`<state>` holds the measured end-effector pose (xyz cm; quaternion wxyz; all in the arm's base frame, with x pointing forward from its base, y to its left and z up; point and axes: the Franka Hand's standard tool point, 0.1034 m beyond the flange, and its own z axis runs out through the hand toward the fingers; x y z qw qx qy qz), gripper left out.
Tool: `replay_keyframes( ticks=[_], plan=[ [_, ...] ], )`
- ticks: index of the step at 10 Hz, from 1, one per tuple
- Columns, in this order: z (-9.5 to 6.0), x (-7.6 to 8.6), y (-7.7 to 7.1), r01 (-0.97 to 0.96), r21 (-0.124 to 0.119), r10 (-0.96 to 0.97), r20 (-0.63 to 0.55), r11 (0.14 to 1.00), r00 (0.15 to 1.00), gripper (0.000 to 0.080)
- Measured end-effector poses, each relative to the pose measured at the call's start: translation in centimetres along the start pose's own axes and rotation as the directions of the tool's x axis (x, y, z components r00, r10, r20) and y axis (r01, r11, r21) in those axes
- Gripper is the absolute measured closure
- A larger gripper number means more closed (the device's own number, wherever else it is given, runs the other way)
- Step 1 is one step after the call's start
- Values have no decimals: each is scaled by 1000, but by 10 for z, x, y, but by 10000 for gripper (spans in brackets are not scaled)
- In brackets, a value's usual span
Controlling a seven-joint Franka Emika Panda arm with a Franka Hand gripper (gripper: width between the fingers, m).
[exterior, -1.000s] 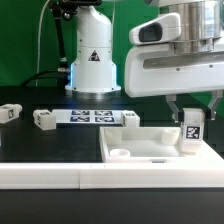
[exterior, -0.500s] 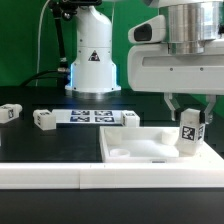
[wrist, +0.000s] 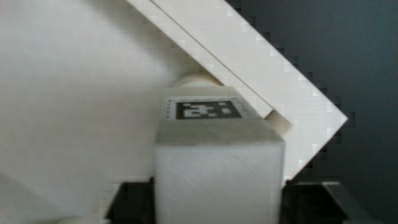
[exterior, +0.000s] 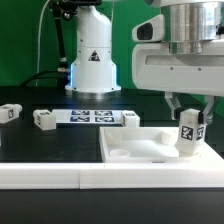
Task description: Assemble one leg
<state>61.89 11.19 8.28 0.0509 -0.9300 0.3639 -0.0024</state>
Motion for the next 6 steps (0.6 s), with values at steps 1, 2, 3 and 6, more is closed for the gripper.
replay_keyframes(
  ticks=[1,2,3,6],
  plan=[
    [0,-1,0,34,-3,-34,0,999,999,347],
    [0,-3,-2,127,-9,-127,4,992,992,198],
    [0,-6,-3,241,-16,-241,4,970,971,165],
    [-1,-11,-10,529,-39,-530,0,848,848,151]
  ],
)
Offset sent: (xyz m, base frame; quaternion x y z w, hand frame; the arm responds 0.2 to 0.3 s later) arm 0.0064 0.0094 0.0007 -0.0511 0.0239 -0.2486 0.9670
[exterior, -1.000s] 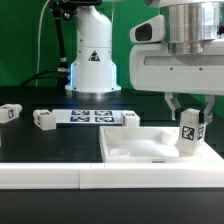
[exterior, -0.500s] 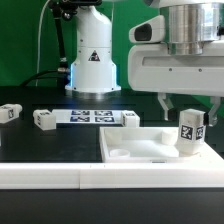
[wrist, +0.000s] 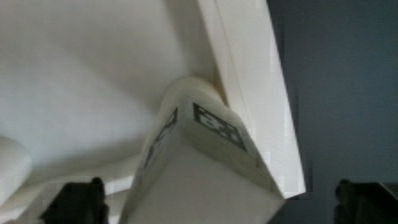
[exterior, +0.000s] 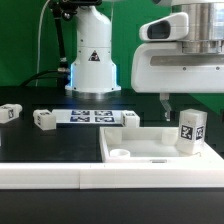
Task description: Assemble one leg
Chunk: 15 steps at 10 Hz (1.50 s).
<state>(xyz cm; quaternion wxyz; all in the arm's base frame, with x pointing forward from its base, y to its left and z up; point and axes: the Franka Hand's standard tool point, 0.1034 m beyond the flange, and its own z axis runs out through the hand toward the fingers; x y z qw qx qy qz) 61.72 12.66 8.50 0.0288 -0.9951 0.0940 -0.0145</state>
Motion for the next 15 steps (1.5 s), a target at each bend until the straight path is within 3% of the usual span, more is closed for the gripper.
replay_keyframes(
  ticks=[2,5,10,12,15],
  plan=[
    [-2,1,-1,200,-26,-200,-4,980,980,151],
    [0,3,6,393,-26,-394,-3,919,919,151],
    [3,1,12,465,-26,-465,8,885,885,165],
    [3,1,11,465,-26,-465,8,885,885,510],
    [3,0,11,374,-19,-374,6,927,927,508]
  ],
)
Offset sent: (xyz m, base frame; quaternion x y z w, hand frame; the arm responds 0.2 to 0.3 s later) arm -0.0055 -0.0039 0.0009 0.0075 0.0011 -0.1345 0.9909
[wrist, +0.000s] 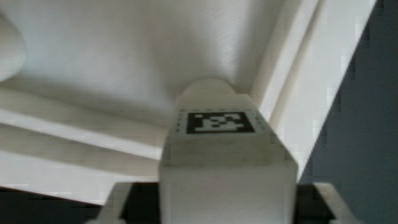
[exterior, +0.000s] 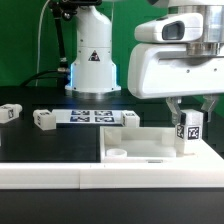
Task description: Assemble one leg
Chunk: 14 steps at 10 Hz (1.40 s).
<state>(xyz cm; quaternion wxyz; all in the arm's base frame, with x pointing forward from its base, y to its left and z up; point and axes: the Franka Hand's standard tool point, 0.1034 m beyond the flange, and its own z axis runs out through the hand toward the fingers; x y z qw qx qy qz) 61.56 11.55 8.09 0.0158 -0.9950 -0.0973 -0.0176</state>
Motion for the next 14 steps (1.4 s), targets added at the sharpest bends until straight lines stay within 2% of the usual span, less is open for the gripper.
replay_keyframes(
  ticks=[1,3,4,7,8,10,11,13,14],
  plan=[
    [0,-1,2,-164,29,163,7,986,987,508],
    [1,-1,3,-374,46,373,19,926,928,508],
    [2,-3,3,-453,49,452,27,890,891,508],
    [3,-3,-1,-756,39,756,25,653,654,508],
    [3,-3,-2,-854,31,854,21,520,521,508],
    [3,-2,-1,-957,31,957,22,290,290,507],
    [2,-2,1,-973,36,972,37,229,230,507],
    [3,-2,1,-983,38,983,49,177,179,507],
    [3,-2,0,-982,39,981,49,184,185,416]
  ],
)
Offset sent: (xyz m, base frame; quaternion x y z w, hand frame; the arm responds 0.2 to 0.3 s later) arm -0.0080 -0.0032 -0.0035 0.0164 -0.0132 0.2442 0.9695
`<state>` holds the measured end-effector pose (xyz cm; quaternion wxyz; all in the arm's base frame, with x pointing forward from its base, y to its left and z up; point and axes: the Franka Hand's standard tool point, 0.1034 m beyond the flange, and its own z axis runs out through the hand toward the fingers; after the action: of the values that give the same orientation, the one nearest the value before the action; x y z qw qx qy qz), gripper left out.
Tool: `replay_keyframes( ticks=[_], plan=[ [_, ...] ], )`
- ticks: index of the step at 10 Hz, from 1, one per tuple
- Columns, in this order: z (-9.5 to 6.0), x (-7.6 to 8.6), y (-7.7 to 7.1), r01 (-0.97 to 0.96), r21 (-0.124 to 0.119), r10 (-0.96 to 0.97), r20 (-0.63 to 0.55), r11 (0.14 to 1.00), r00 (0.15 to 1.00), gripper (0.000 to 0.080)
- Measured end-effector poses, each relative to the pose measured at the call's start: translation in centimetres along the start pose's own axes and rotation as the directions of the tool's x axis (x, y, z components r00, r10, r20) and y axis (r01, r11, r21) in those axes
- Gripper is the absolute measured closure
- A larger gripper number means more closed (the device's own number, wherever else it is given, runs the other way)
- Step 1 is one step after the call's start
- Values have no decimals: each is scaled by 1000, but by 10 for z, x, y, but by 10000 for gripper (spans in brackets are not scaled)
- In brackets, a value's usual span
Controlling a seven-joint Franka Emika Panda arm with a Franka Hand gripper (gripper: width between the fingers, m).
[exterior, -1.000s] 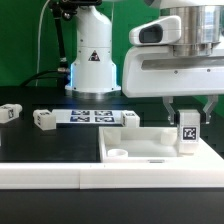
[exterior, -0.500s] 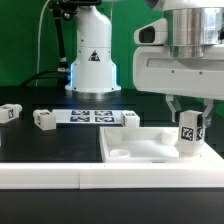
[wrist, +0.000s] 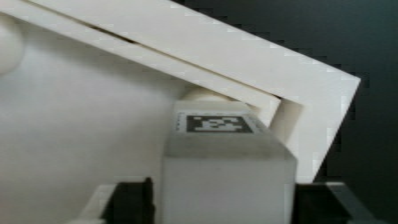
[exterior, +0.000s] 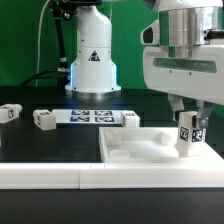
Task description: Assemble one leg
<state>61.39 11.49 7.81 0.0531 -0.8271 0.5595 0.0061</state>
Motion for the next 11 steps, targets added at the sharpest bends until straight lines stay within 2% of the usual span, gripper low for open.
replay_keyframes(
  ticks=[1,2,6,7,9,11],
  plan=[
    [0,0,0,17,-1,-17,0,1000,1000,275],
    [-2,0,-1,121,-4,-121,2,993,993,189],
    [-1,5,-5,482,-4,-482,-3,876,876,152],
    [-2,3,-8,621,-24,-622,-12,783,783,150],
    [-4,-3,-13,765,-59,-767,-24,641,641,150],
    [-4,0,-12,879,-68,-881,-12,473,473,150]
  ],
)
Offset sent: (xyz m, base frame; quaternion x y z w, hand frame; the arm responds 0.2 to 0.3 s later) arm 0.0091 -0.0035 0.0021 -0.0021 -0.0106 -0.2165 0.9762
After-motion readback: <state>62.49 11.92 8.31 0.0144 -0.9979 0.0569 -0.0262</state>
